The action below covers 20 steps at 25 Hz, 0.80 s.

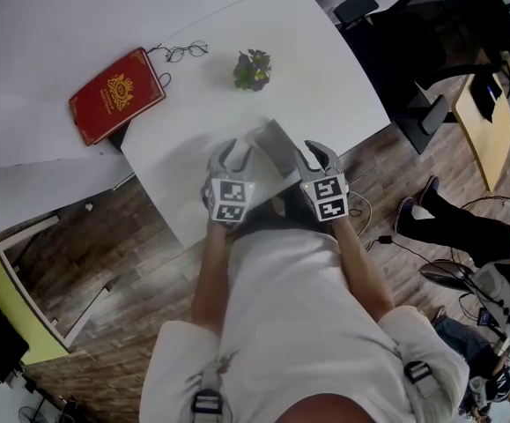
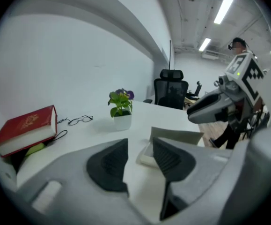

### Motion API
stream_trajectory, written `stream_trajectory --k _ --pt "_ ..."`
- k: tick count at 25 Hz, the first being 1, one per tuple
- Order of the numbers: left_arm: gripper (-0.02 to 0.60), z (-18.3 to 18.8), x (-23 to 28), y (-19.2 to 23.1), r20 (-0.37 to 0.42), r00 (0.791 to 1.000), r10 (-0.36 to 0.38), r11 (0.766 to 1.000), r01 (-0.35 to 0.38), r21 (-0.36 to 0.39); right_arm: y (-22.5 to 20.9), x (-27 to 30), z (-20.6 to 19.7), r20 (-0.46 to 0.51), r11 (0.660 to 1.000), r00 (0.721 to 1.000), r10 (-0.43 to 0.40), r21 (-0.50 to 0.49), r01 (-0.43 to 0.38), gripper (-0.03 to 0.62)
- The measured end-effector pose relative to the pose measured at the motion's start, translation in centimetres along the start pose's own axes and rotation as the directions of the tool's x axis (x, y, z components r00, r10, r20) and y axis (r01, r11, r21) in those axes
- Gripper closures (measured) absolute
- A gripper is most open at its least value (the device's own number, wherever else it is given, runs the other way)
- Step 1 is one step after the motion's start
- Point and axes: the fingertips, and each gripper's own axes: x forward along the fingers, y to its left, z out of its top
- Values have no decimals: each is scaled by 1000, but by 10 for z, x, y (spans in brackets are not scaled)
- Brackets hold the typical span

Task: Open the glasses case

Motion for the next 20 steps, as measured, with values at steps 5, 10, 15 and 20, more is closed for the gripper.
stream_trajectory --k 5,10,15,20 --pt "417 32 -20 0 86 996 20 999 -22 24 1 -18 27 49 997 998 -31 -62 34 485" --pt "417 53 -34 -1 135 991 19 999 -25 46 1 -30 42 80 997 996 -42 -56 46 485" --pt "417 64 -41 -1 165 986 21 998 -30 53 2 -37 50 96 997 994 -49 -58 54 485" --pt "417 70 -46 0 186 982 25 998 -35 49 3 -39 58 111 996 993 -44 -69 52 485"
